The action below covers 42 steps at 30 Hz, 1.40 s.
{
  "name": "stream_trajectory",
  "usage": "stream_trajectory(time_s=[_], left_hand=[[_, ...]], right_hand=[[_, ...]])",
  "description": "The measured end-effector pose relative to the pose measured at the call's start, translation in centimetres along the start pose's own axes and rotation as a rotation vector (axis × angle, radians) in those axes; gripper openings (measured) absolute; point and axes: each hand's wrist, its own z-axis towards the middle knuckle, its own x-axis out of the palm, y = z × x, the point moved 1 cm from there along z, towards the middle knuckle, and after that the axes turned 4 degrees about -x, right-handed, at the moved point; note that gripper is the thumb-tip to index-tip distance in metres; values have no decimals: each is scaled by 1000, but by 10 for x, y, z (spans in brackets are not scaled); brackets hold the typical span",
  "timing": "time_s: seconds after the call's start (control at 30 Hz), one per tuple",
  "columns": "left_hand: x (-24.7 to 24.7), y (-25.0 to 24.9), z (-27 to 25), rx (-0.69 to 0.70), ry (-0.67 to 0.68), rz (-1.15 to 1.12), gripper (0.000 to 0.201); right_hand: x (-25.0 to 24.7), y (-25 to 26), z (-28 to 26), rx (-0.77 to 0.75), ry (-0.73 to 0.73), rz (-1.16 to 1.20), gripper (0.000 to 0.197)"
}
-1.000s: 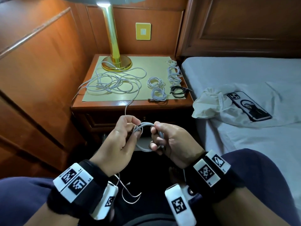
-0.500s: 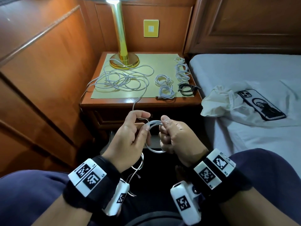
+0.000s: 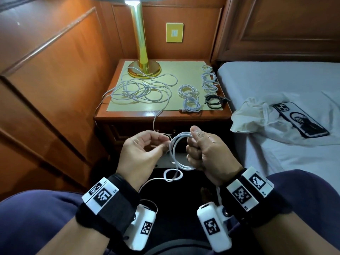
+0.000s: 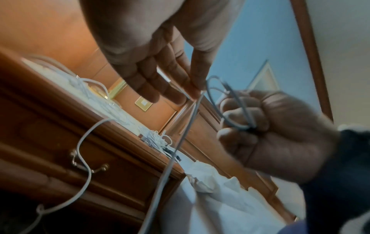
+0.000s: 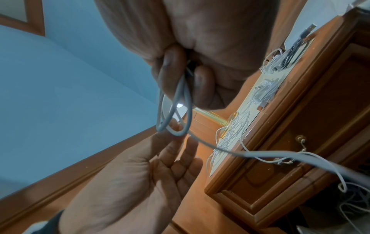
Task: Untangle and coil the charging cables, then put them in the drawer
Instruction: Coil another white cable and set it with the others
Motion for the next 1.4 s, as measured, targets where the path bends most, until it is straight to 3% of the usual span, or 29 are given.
stream_trajectory(time_s=[0.07, 0.2, 0.4, 0.57, 0.7, 0.8, 0.97, 1.03, 1.1, 1.2, 1.4], left_hand=[[1, 1, -2, -101, 36, -57, 9], [0, -1, -2, -274, 87, -263, 17], [1, -2, -5, -277, 190, -283, 47], [6, -2, -7, -350, 315, -455, 41], [6, -7, -6, -396, 327, -606, 37], [10, -9, -9, -348, 293, -486, 28], [8, 1, -3, -111, 95, 61, 29], [7, 3, 1, -89, 16, 109, 22], [7, -1, 3, -134, 8, -10, 12], [5, -13, 2, -281, 160, -318, 15], [-27, -27, 17, -238, 541, 118, 33]], right_hand=[[-1, -3, 2, -25, -12, -17, 59], [-2, -5, 4, -73, -22, -127, 51], [-8, -14, 9, -191, -100, -400, 49], [-6, -16, 10, -346, -171, -725, 47], [-4, -16, 14, -377, -167, -717, 46], [-5, -20, 14, -363, -150, -740, 46], [-8, -18, 15, -379, -160, -740, 44], [-10, -13, 15, -401, -158, -777, 45], [-13, -10, 16, -423, -157, -816, 45], [-19, -4, 20, -404, -161, -798, 45], [-25, 13, 10, -503, -56, -1005, 46]])
